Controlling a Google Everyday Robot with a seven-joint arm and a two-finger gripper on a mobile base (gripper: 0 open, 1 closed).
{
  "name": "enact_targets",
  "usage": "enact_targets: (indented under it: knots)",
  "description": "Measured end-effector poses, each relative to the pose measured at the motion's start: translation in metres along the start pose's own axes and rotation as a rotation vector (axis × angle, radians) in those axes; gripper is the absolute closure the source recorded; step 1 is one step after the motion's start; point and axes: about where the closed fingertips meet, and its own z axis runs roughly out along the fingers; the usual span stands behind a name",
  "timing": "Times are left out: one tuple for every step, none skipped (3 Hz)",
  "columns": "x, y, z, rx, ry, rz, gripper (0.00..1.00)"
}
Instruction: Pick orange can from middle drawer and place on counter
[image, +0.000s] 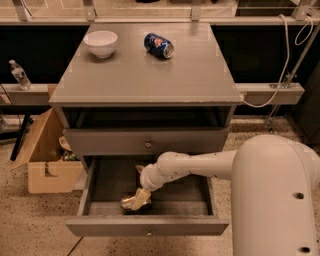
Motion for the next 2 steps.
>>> enact_targets:
  knots:
    - [0.005, 0.010, 0.017, -0.017, 0.024, -0.024, 0.00]
    - [0.011, 0.016, 0.027, -0.020, 0.038, -0.040, 0.00]
